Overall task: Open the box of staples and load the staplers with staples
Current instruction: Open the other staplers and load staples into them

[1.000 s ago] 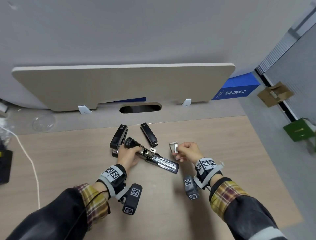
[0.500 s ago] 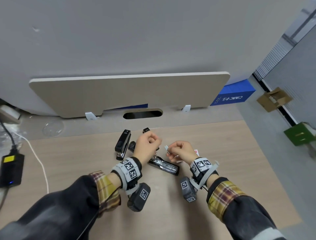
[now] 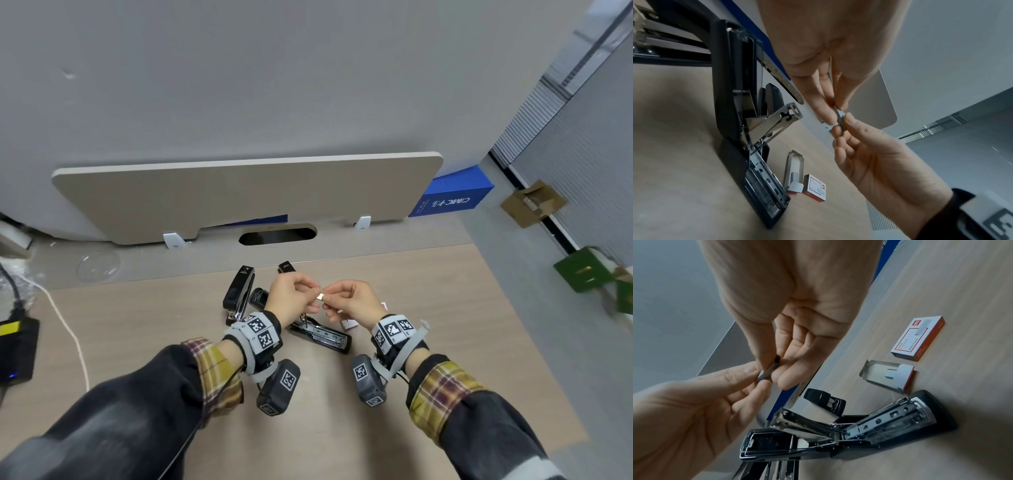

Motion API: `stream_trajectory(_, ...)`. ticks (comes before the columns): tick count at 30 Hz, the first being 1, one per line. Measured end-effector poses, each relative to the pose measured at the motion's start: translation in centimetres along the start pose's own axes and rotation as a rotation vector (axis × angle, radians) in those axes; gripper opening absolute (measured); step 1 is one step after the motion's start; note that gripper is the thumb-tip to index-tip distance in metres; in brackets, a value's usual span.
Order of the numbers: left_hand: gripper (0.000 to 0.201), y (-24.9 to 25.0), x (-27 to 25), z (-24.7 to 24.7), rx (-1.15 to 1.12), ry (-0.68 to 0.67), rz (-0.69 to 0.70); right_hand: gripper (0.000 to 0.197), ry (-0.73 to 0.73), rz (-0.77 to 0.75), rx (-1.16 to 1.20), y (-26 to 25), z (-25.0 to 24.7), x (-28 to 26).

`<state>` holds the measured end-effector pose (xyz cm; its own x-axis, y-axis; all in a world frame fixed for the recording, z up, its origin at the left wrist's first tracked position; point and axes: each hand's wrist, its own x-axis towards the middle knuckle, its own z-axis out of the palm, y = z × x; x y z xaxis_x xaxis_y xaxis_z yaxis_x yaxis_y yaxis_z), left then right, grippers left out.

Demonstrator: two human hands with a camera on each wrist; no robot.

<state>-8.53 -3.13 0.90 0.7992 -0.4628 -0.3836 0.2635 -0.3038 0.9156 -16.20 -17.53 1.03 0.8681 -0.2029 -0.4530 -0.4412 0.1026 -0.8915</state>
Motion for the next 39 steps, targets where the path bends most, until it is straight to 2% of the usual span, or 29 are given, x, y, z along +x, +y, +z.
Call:
stream_trajectory(4, 0.007, -0.7, 0.0, -0.4, -0.096, 0.013, -0.036, 0.022, 0.026, -0.038, -0.006, 0.1, 0.3, -0.4)
stream_trajectory(7, 0.004, -0.9, -0.5, -0.2, -0.112, -0.016, -0.078, 0.021, 0.071, -0.075, -0.012, -0.1, 0.9, -0.5)
stream_trajectory(10, 0.011, -0.8, -0.9, 0.0, -0.134, -0.058, -0.127, 0.021, 0.12, -0.132, -0.08, -0.1, 1.4, -0.3)
stream_trajectory(14, 0.014, -0.5, -1.3, -0.5, -0.261, -0.084, -0.201, 0.012, 0.155, -0.227, -0.26, 0.1, 2.6, -0.2)
stream_trajectory(17, 0.018, -0.7, -1.6, -1.4, -0.328, -0.12, -0.223, 0.013, 0.155, -0.242, -0.282, 0.0, 3.0, -0.3)
stream_trajectory(24, 0.017, -1.0, -2.1, -2.9, -0.318, -0.168, -0.223, 0.015, 0.1, -0.25, -0.376, 0.0, 3.8, -0.6)
stream_trajectory(27, 0.021, -1.0, -2.1, -3.1, -0.3, -0.183, -0.231, 0.015, 0.128, -0.255, -0.442, 0.3, 3.8, -0.7)
stream_trajectory(31, 0.015, -1.0, -2.1, -3.3, -0.278, -0.203, -0.237, 0.014, 0.191, -0.298, -0.519, 0.6, 3.8, -0.8)
stream_trajectory(34, 0.017, -1.3, -1.9, -3.4, -0.287, -0.188, -0.257, 0.012, 0.192, -0.273, -0.464, 1.2, 3.7, -0.8)
stream_trajectory(39, 0.02, -1.7, -1.5, -2.8, -0.384, -0.156, -0.288, 0.011, 0.183, -0.202, -0.183, 1.7, 3.4, -1.1)
